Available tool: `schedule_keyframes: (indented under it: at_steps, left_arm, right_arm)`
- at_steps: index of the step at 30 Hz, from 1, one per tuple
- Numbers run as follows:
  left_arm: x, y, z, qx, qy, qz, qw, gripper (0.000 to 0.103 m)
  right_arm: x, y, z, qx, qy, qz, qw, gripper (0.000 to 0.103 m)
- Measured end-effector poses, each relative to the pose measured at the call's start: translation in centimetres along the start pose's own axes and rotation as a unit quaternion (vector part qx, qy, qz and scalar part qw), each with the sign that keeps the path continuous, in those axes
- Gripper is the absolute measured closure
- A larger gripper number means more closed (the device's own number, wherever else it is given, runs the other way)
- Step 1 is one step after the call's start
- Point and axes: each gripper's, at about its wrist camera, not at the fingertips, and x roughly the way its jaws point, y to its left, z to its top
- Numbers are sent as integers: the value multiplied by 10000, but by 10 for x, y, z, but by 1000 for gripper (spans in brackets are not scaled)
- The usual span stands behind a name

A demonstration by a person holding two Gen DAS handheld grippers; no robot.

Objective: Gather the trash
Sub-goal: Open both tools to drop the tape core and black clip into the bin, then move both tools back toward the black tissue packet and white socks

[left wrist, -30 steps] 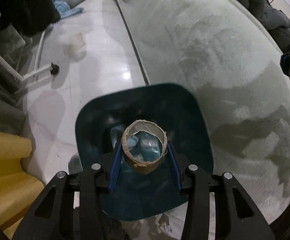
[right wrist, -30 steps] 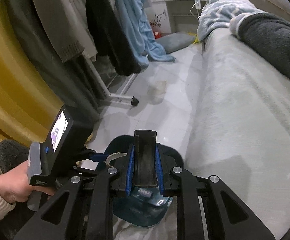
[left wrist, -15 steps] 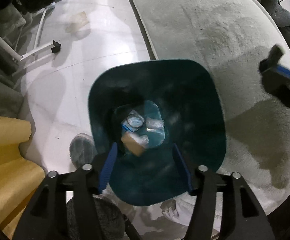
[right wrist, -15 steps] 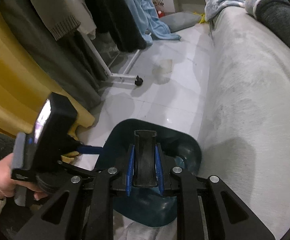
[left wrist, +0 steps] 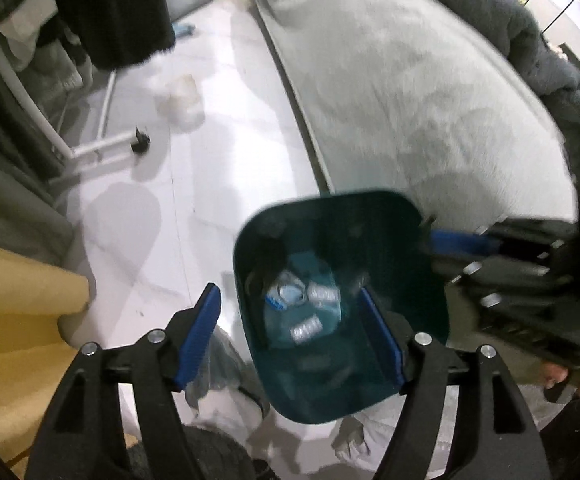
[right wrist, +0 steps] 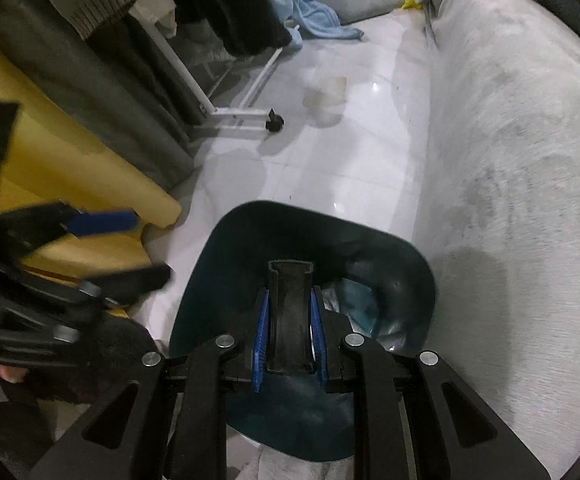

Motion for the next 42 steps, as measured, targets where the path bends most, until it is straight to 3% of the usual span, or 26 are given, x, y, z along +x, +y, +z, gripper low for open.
schedule_keyframes:
  at_steps: [10,20,22,24,30,37,42]
  left_arm:
    - [-42,2,11,159,-951,-13,9953,30]
    - [-82,2,21,157,-1938,-98,9809,29]
    - [-89,-2,22,183,-2093,-94,9776,28]
    - [-96,-4,22,230,-2270,-54,9736,27]
    - [-114,-12,25,252,-2651,-175,9637,25]
    - [-136,-34,29,268,-3103,-415,9493,22]
    - [-141,-63,33,492,-3227,-554,9436,18]
  right_arm:
    - [32,1,-8,50,435,-87,9990,83]
    - [48,7,-16,-59,742,-256,9969,82]
    - [44,9,-16,-104,739,-303,9967,77]
    - [36,13,-15,-175,677,-320,9970,64]
    - [8,19,-13,-262,443,-285,9983,49]
    - [-33,17,-16,-332,-117,-188,9992,35]
    - [-66,5,-22,-516,-629,-420,9958,29]
